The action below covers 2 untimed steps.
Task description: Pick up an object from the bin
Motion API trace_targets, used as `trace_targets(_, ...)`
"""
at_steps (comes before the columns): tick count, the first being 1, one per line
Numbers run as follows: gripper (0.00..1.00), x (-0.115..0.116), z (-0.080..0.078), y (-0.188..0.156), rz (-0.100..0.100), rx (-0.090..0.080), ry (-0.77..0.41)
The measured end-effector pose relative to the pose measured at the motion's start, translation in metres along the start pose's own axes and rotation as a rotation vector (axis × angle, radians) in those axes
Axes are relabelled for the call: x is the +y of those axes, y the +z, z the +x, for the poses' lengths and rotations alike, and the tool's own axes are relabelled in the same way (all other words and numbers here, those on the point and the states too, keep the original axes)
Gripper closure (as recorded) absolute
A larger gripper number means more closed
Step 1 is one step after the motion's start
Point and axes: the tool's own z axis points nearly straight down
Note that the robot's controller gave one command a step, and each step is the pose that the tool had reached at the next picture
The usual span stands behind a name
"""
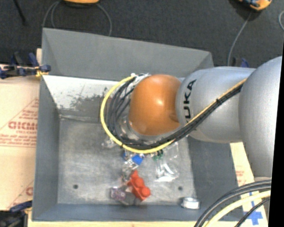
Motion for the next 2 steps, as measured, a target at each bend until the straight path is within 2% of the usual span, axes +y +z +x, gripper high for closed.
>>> trace_targets(1,0.0,-0.015,0.071,0.013,-0.002,0.004,0.017)
trace_targets(2,0.0,-0.035,0.075,0.031,0.005,-0.017,-0.397)
